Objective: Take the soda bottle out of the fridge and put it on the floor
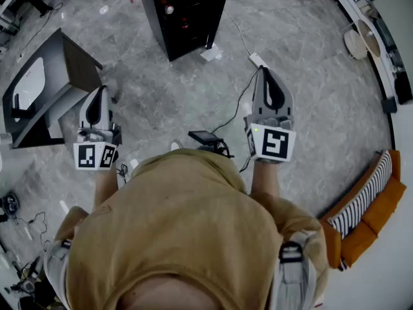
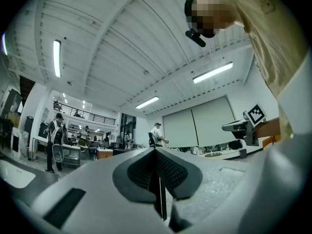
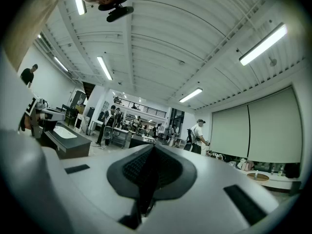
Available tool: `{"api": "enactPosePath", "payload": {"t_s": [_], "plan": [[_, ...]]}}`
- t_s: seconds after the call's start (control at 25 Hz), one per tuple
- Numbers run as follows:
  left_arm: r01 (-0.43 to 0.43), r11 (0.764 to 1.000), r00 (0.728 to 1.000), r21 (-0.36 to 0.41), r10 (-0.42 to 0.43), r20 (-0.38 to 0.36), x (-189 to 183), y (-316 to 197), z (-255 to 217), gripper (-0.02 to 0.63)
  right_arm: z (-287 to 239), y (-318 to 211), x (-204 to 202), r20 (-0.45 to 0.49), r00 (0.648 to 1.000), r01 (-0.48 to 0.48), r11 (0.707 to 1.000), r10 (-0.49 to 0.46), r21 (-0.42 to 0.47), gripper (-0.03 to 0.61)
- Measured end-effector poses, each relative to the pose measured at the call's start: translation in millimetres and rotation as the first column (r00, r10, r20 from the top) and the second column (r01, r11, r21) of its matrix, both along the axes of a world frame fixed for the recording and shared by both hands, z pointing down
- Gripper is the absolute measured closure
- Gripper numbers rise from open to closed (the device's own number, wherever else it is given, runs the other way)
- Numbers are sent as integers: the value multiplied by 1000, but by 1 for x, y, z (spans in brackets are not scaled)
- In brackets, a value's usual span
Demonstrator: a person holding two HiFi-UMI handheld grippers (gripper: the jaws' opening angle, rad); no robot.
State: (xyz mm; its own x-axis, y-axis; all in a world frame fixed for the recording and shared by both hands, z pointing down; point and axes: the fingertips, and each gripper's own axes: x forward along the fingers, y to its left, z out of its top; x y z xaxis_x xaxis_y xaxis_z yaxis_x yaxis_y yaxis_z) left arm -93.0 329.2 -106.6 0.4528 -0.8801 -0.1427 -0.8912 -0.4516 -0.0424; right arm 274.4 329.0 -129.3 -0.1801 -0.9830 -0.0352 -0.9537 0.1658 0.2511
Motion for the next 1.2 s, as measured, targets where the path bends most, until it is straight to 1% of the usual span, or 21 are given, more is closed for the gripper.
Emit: {"api": "enactPosePath", "payload": {"t_s": [0.12, 0.24, 0.52, 0.68, 0.76, 0.92, 1.08, 1.2], "plan": [[-7, 1000, 1000, 8, 7, 9, 16, 11, -3, 618, -10, 5, 12, 4, 1000, 2, 1000, -2, 4, 578], [3, 1000, 1000, -9, -3, -8, 29, 20, 1, 618, -12, 9, 23, -1, 1000, 17, 1000, -17, 9, 578], [9, 1000, 1000, -16, -9, -5, 78, 44, 5, 618, -5, 24, 55, 11, 997, 81, 997, -81, 4, 578], [8, 1000, 1000, -20, -8, 8, 99, 46, 6, 618, 1, 23, 70, 15, 996, 86, 996, -86, -8, 577], [12, 1000, 1000, -21, -12, 22, 102, 44, 5, 618, 3, 21, 68, 19, 995, 101, 995, -101, -14, 577], [21, 999, 999, -26, -20, 26, 105, 39, 10, 618, 14, 10, 62, 14, 992, 127, 991, -127, -30, 577], [13, 998, 999, -65, -10, 49, 104, 30, 30, 618, 26, -8, 52, 34, 990, 138, 990, -136, -43, 577], [9, 996, 999, -91, -6, 33, 97, 6, 41, 618, 26, -29, 43, 49, 990, 138, 990, -136, -39, 577]]}}
